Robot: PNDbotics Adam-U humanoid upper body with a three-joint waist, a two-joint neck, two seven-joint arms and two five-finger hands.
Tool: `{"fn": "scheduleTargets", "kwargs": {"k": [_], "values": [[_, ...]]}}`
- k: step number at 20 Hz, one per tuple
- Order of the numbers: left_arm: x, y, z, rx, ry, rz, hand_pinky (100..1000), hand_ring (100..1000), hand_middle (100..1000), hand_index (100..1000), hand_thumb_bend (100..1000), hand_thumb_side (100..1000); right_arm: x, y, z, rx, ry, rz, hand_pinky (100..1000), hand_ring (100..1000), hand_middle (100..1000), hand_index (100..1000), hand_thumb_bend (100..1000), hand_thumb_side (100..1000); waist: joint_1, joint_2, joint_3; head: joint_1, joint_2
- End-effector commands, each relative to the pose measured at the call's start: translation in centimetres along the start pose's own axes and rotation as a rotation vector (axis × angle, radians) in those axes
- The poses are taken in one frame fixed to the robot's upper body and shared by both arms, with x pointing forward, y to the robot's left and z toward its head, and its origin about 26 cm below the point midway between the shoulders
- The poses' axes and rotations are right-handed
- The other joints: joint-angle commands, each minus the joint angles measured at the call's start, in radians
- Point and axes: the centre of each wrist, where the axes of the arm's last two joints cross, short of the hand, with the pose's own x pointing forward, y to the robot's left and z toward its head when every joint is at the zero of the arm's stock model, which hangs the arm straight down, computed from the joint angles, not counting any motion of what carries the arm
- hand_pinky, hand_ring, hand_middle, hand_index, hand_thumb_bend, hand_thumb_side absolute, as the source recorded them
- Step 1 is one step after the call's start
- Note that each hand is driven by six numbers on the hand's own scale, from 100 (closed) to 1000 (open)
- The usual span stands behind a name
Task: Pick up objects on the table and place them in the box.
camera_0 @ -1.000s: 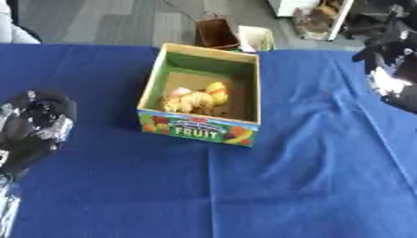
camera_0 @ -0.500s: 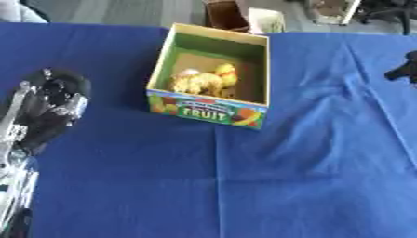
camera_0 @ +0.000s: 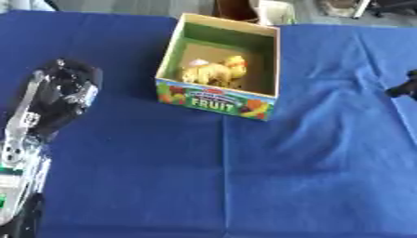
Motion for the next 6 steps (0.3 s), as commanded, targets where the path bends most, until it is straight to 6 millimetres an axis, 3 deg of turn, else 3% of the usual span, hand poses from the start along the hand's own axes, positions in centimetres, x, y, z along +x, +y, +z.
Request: {"fn": "scheduleTargets", "kwargs": {"k": [1, 6], "values": [[0.43, 0.24, -0.11, 0.004, -0.018, -0.005, 547, 474, 535, 584, 349, 264, 0.77, -0.03, -0.38, 0.015, -0.027, 0.01, 639, 527, 458, 643, 100, 382, 0.002, -0.012, -0.002, 0.01, 0.002], [0.38, 0.21, -0.1, 0.003, -0.018, -0.003, 547, 473, 534, 583, 366, 291, 0.7, 0.36, -0.3, 0.013, -0.022, -0.001, 638, 524, 452, 639, 100, 389, 0.005, -0.01, -0.004, 0.005, 0.002]]}}
